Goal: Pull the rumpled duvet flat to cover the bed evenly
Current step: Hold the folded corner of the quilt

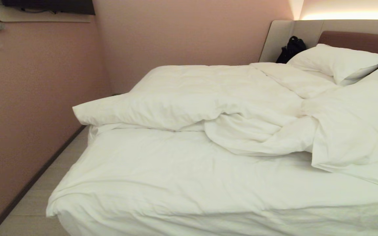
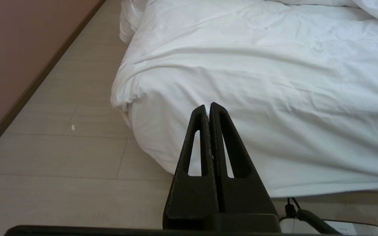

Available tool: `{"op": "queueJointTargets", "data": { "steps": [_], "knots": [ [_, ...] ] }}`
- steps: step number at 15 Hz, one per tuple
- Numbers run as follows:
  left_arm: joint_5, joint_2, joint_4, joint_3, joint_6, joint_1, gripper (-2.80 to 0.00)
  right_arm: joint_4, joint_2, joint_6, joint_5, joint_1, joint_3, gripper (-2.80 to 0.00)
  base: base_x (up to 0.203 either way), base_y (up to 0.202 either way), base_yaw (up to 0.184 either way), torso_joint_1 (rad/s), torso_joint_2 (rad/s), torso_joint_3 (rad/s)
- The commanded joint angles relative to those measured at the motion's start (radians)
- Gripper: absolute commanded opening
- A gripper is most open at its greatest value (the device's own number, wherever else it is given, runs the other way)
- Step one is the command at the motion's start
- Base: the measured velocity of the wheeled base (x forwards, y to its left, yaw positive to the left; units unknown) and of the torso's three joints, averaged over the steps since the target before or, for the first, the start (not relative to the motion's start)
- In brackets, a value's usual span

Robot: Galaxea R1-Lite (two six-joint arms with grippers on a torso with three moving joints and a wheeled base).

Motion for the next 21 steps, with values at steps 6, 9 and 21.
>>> {"op": "queueJointTargets", "data": {
  "steps": [6,9,21],
  "knots": [
    [0.0,0.0,0.001,0.001,-0.001,0.001,-2.8,0.0,0.0,0.0,0.0,0.0,0.0,-2.8,0.021,0.0,0.0,0.002,0.0,0.0],
    [0.0,0.0,0.001,0.001,0.003,0.001,-2.8,0.0,0.0,0.0,0.0,0.0,0.0,-2.8,0.0,0.0,0.0,0.0,0.0,0.0],
    [-0.003,0.0,-0.06,-0.008,0.038,0.001,-2.8,0.0,0.0,0.0,0.001,0.0,0.0,-2.8,0.0,0.0,0.0,0.0,0.0,0.0]
  ]
}}
